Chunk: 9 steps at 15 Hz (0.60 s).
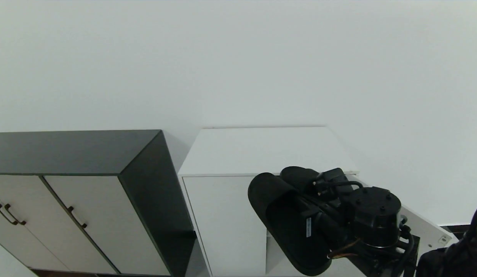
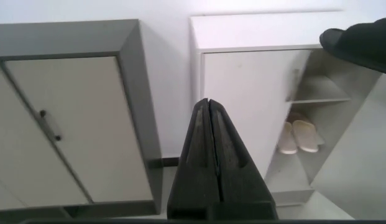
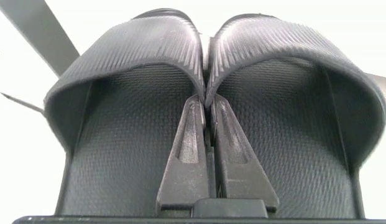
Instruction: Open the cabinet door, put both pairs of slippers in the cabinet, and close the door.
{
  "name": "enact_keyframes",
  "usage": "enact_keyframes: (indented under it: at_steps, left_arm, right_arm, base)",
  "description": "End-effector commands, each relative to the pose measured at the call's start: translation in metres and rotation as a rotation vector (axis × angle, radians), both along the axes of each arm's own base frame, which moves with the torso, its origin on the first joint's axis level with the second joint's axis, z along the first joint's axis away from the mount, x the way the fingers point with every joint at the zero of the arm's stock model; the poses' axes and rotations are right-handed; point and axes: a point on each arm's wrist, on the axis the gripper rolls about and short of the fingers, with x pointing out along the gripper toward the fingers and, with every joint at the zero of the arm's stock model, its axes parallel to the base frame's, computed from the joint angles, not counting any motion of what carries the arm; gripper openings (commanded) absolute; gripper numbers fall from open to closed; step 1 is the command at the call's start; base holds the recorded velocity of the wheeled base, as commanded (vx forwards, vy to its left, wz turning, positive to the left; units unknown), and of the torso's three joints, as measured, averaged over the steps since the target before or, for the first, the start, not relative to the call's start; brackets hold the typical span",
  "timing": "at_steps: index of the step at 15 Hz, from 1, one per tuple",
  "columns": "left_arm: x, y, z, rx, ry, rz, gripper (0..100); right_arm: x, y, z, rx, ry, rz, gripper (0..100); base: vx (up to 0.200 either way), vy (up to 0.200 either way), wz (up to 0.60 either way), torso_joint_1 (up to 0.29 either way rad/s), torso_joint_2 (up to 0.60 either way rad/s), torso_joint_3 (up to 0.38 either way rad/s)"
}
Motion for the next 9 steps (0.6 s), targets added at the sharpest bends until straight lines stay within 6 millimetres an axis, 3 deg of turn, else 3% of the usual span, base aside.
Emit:
enact_keyframes:
  at_steps: [1, 2, 4, 9]
  left_arm:
    - [0.0, 0.0, 0.0, 0.0, 0.0, 0.0, 0]
    - [0.0, 0.0, 0.0, 0.0, 0.0, 0.0, 0]
    - [0.0, 0.0, 0.0, 0.001, 0.001, 0.0, 0]
    - [0.0, 0.0, 0.0, 0.0, 0.0, 0.0, 0]
  right_arm:
    - [-0.024, -0.006, 0.01, 0.011, -0.011, 0.045, 0]
    - [-0.038, -0.007, 0.01, 0.003, -0.003, 0.083, 0]
    - [-0.043, -0.005, 0.01, 0.004, -0.005, 0.097, 0]
    - [-0.044, -0.006, 0.007, -0.005, 0.004, 0.101, 0]
  base:
    - [0.0, -0.2, 0.0, -0.002, 0.0, -0.002]
    - [0.0, -0.2, 0.0, -0.002, 0.0, 0.002]
    - [0.0, -0.2, 0.0, 0.0, 0.0, 0.002]
    - [0.0, 0.0, 0.0, 0.0, 0.0, 0.0]
